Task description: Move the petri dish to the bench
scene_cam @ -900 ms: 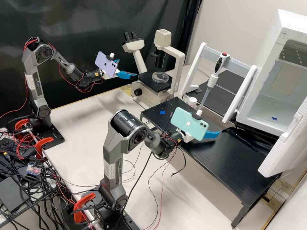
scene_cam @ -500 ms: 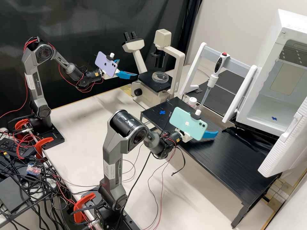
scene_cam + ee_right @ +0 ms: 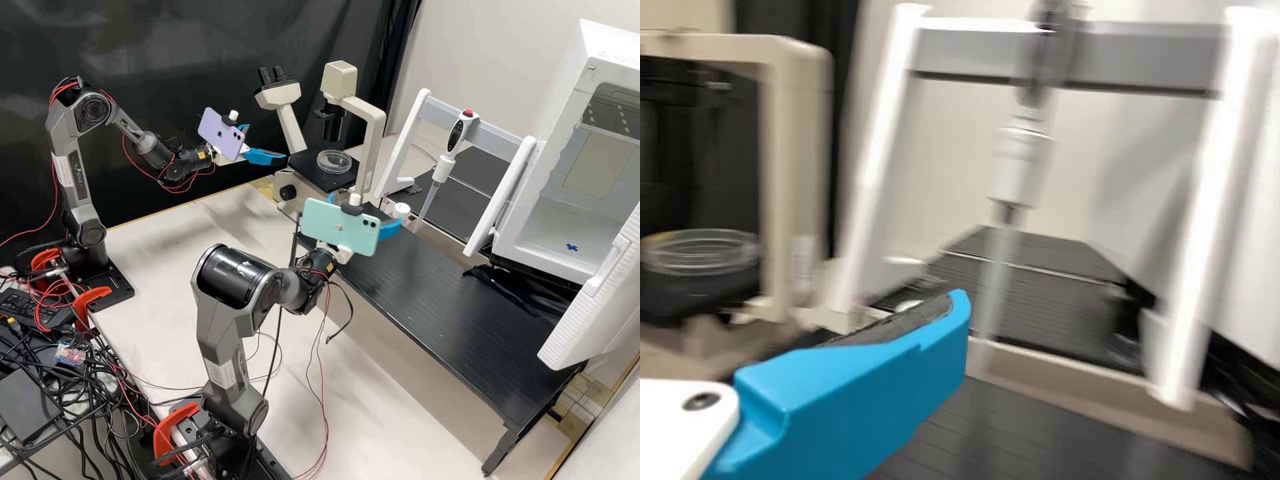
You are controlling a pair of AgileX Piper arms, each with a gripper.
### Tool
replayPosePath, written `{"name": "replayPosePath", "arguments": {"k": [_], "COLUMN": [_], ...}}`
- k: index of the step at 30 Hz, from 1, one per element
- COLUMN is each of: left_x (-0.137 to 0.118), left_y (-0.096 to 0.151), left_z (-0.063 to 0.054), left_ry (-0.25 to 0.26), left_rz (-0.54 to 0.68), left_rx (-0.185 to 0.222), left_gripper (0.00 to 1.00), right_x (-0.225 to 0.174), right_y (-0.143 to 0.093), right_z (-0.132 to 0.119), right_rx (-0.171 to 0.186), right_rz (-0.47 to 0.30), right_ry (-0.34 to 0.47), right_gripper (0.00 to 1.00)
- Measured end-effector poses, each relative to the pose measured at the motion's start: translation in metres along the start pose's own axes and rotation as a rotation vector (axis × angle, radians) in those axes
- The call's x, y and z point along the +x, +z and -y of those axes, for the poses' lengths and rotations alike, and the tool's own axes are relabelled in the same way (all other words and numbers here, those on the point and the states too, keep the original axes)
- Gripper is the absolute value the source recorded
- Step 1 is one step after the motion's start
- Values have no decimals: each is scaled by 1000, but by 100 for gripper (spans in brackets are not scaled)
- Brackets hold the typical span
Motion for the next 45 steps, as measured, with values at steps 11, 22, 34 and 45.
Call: {"name": "replayPosePath", "arguments": {"k": [11, 22, 34, 45], "left_x": [0, 0, 0, 0], "left_y": [0, 0, 0, 0], "left_z": [0, 0, 0, 0], "left_ry": [0, 0, 0, 0], "left_rz": [0, 0, 0, 0], "left_rx": [0, 0, 0, 0], "left_gripper": [100, 100, 100, 100], "right_x": [36, 85, 140, 186], "right_y": [-48, -84, -99, -95], "right_z": [37, 58, 85, 109], "right_rx": [-51, -74, -67, -81], "right_rz": [-132, -164, -138, -61], "right_ry": [-64, -86, -152, -226], "right_gripper": [100, 100, 100, 100]}}
